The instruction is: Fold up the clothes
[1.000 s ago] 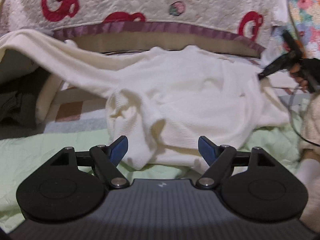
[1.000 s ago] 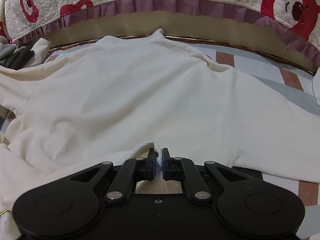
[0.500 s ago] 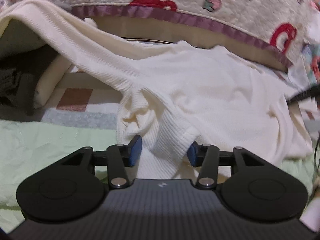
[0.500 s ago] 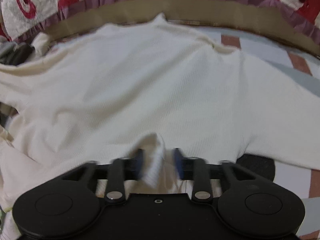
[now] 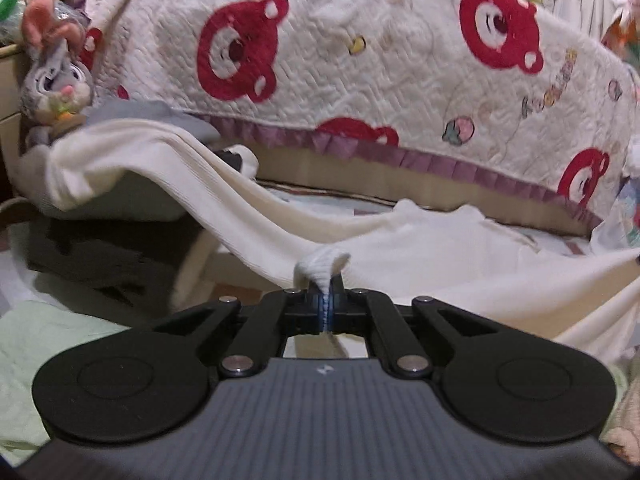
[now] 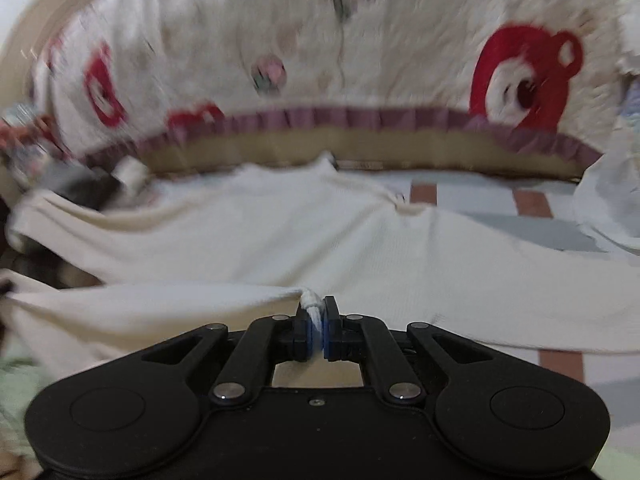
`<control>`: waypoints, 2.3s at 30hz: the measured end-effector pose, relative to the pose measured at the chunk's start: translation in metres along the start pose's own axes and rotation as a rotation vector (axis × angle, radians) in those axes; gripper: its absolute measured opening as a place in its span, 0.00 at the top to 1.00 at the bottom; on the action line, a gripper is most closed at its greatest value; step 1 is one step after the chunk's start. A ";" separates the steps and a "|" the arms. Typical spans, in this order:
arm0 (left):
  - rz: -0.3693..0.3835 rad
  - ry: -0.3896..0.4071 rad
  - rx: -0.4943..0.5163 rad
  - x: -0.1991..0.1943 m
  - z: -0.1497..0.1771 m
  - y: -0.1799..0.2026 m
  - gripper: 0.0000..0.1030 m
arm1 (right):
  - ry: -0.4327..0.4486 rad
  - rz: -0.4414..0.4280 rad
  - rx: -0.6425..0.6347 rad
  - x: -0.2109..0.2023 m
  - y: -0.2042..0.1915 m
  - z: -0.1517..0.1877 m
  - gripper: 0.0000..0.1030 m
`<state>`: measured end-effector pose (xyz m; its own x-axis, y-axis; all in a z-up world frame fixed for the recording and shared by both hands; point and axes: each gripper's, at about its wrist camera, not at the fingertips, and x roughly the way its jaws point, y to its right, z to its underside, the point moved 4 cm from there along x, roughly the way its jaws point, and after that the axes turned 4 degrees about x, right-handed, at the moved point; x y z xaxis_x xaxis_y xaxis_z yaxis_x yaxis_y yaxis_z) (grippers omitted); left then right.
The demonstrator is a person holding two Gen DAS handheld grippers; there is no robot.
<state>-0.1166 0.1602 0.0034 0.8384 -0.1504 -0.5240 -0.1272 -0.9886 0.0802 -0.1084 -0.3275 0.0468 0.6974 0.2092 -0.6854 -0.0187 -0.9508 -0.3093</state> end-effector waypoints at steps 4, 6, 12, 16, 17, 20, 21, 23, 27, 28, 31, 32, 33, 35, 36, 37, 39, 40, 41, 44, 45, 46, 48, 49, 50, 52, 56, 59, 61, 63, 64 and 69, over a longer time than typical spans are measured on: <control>0.042 -0.025 -0.068 -0.033 -0.004 -0.010 0.99 | 0.034 -0.056 -0.040 -0.080 -0.021 0.004 0.94; 0.053 -0.055 -0.115 -0.047 0.001 -0.012 0.99 | 0.030 -0.092 -0.053 -0.112 -0.033 0.015 0.94; 0.062 -0.194 -0.255 -0.074 0.052 -0.017 0.99 | -0.044 -0.076 -0.069 -0.146 -0.036 0.080 0.94; 0.069 -0.317 -0.311 -0.067 0.097 -0.012 0.99 | -0.121 0.004 -0.028 -0.117 -0.014 0.111 0.94; 0.070 -0.336 -0.320 -0.067 0.104 -0.011 0.99 | -0.131 0.007 -0.035 -0.114 -0.014 0.113 0.94; 0.076 -0.385 -0.348 -0.066 0.123 -0.010 0.99 | -0.147 -0.015 -0.090 -0.116 -0.024 0.110 0.94; 0.084 -0.388 -0.366 -0.068 0.125 -0.012 0.99 | -0.155 -0.014 -0.124 -0.117 -0.027 0.109 0.94; 0.096 -0.416 -0.425 -0.066 0.133 -0.020 0.99 | -0.185 0.005 -0.161 -0.114 -0.026 0.111 0.94; 0.098 -0.535 -0.524 -0.050 0.158 -0.032 0.99 | -0.291 0.023 -0.159 -0.096 -0.020 0.122 0.92; 0.095 -0.564 -0.518 -0.047 0.162 -0.031 0.98 | -0.336 0.003 -0.166 -0.094 -0.022 0.125 0.86; 0.117 -0.662 -0.441 -0.046 0.164 -0.029 0.95 | -0.420 -0.090 -0.226 -0.103 -0.034 0.123 0.70; 0.124 -0.684 -0.413 -0.048 0.161 -0.028 0.91 | -0.423 -0.135 -0.224 -0.109 -0.037 0.117 0.60; 0.130 -0.692 -0.386 -0.052 0.156 -0.029 0.88 | -0.415 -0.180 -0.211 -0.115 -0.039 0.108 0.58; 0.147 -0.665 -0.352 -0.063 0.138 -0.033 0.77 | -0.378 -0.241 -0.178 -0.121 -0.041 0.084 0.57; 0.157 -0.642 -0.339 -0.069 0.128 -0.035 0.75 | -0.358 -0.263 -0.165 -0.122 -0.042 0.071 0.57; 0.171 -0.614 -0.329 -0.074 0.117 -0.036 0.71 | -0.343 -0.281 -0.160 -0.120 -0.043 0.058 0.57; 0.197 -0.542 -0.323 -0.082 0.094 -0.039 0.63 | -0.325 -0.305 -0.171 -0.107 -0.050 0.035 0.56; 0.200 -0.510 -0.324 -0.083 0.082 -0.041 0.60 | -0.322 -0.308 -0.197 -0.096 -0.055 0.025 0.53; 0.202 -0.492 -0.324 -0.080 0.073 -0.041 0.60 | -0.320 -0.306 -0.229 -0.083 -0.060 0.016 0.52; 0.206 -0.451 -0.328 -0.065 0.047 -0.045 0.59 | -0.351 -0.295 -0.273 -0.025 -0.075 -0.003 0.51; 0.204 -0.431 -0.325 -0.059 0.040 -0.047 0.58 | -0.367 -0.292 -0.267 -0.005 -0.078 -0.008 0.51; 0.199 -0.419 -0.322 -0.049 0.034 -0.047 0.55 | -0.381 -0.296 -0.255 0.015 -0.081 -0.011 0.51; 0.180 -0.416 -0.315 -0.022 0.028 -0.045 0.52 | -0.406 -0.314 -0.235 0.052 -0.089 -0.016 0.52; 0.171 -0.414 -0.311 -0.009 0.026 -0.044 0.52 | -0.420 -0.326 -0.229 0.069 -0.094 -0.016 0.51; 0.157 -0.416 -0.299 0.006 0.023 -0.043 0.52 | -0.427 -0.358 -0.226 0.083 -0.101 -0.014 0.52; 0.045 -0.384 -0.274 0.041 0.015 -0.044 0.52 | -0.431 -0.452 -0.224 0.107 -0.117 -0.007 0.51; 0.042 -0.313 -0.300 0.113 -0.006 -0.059 0.55 | -0.464 -0.586 -0.276 0.147 -0.155 0.019 0.51; 0.126 -0.293 -0.287 0.158 -0.012 -0.056 0.52 | -0.512 -0.604 -0.397 0.162 -0.187 0.056 0.51; 0.143 -0.310 -0.278 0.185 -0.008 -0.052 0.49 | -0.543 -0.614 -0.455 0.170 -0.205 0.076 0.51; 0.093 -0.340 -0.291 0.205 0.001 -0.053 0.48 | -0.568 -0.616 -0.506 0.179 -0.219 0.091 0.51; 0.071 -0.338 -0.292 0.212 0.006 -0.054 0.48 | -0.573 -0.608 -0.525 0.185 -0.223 0.094 0.51; 0.029 -0.263 -0.146 0.236 0.009 -0.048 0.98 | -0.579 -0.592 -0.528 0.211 -0.232 0.092 0.51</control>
<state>0.0826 0.1724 -0.1322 0.6670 -0.1921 -0.7199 -0.0557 -0.9763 0.2090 -0.0223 -0.0421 -0.0867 0.0291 0.6309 -0.7754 0.6422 -0.6062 -0.4691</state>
